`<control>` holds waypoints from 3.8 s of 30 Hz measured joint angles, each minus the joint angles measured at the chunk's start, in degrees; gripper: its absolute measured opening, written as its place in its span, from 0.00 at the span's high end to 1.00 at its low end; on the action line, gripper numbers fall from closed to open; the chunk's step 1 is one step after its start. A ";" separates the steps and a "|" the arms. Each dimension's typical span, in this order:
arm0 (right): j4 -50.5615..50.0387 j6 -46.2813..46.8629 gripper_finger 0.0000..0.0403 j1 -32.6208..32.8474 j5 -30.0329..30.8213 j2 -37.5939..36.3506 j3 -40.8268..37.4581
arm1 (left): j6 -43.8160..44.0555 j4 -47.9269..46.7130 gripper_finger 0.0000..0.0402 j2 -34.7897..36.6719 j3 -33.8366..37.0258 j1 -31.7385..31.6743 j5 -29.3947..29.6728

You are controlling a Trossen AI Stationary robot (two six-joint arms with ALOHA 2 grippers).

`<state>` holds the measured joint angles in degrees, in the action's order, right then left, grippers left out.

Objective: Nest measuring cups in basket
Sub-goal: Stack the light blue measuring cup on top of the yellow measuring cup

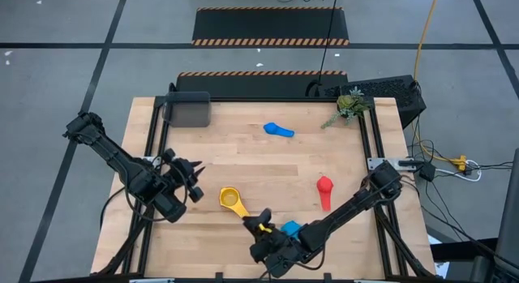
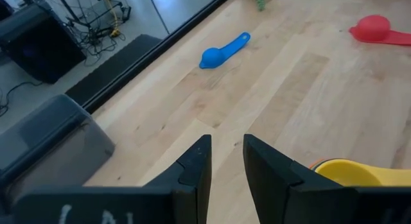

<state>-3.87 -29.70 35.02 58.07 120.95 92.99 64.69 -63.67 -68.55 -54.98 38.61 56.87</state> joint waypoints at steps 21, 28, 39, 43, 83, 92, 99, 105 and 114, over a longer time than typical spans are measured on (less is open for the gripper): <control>-33.41 33.15 0.71 7.54 -8.16 -9.57 0.00 | -8.57 8.07 0.77 -0.02 0.00 -0.02 -0.33; -41.36 44.02 0.71 11.33 -15.46 -12.97 0.00 | -8.55 8.29 0.77 -0.02 0.00 -0.02 -0.44; -51.53 58.55 0.71 15.95 -22.38 -13.64 0.00 | -9.40 10.28 0.77 -0.02 0.00 -0.02 -0.47; -52.36 58.75 0.71 17.81 -22.82 -13.64 0.00 | -10.60 11.46 0.77 -0.02 0.00 -0.02 -0.47; -38.94 46.51 0.71 22.70 -26.54 -13.58 -25.76 | -10.49 11.94 0.77 -0.04 0.00 -0.02 -0.44; -32.97 42.17 0.71 22.75 -23.26 -13.77 -29.50 | -11.27 12.82 0.77 -0.04 0.00 -0.02 -0.44; -32.79 38.26 0.71 22.44 -20.53 -13.55 -29.64 | -13.46 14.72 0.77 -0.04 0.00 -0.02 -0.40; -32.75 35.01 0.71 21.62 -20.67 -13.55 -29.64 | -13.47 14.72 0.77 -0.04 0.00 -0.03 -0.40; -32.80 31.52 0.88 20.50 -20.86 -13.55 -29.68 | -13.47 14.69 0.77 -0.04 0.00 -0.02 -0.41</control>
<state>-36.67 1.82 55.52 37.21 107.39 63.31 51.22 -48.97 -68.60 -54.98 38.59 56.46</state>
